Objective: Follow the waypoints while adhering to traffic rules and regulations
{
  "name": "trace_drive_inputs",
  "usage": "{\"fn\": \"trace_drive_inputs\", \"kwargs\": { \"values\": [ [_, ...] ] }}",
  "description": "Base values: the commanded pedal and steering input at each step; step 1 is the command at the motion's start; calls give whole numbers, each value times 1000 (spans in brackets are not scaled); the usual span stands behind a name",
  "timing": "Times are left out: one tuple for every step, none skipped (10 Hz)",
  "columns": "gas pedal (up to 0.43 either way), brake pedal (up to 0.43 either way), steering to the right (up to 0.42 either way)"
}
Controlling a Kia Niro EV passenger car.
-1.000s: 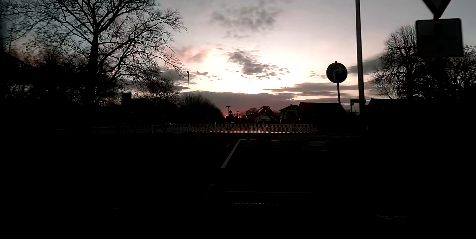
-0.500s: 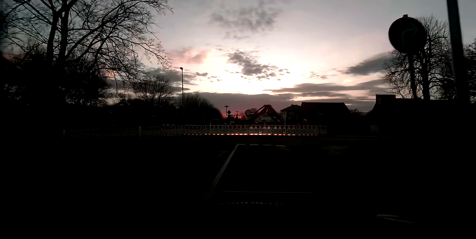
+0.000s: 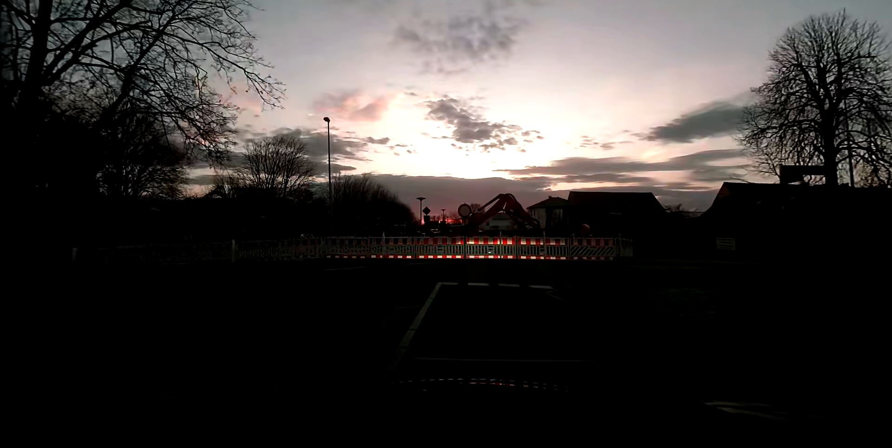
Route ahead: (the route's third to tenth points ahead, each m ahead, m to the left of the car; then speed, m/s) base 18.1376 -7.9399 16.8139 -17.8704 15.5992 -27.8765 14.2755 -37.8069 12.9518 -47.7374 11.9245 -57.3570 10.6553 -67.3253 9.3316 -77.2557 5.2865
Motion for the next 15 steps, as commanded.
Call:
{"fn": "trace_drive_inputs", "kwargs": {
  "values": [
    [0, 159, 3],
    [0, 171, 2],
    [0, 177, 3],
    [0, 177, 6],
    [0, 189, 7],
    [0, 195, 7],
    [0, 207, 8],
    [0, 213, 9],
    [0, 220, 10],
    [0, 220, 11],
    [0, 220, 12],
    [0, 220, 14],
    [0, 213, 17],
    [0, 207, 29],
    [0, 195, 45]
  ]
}}
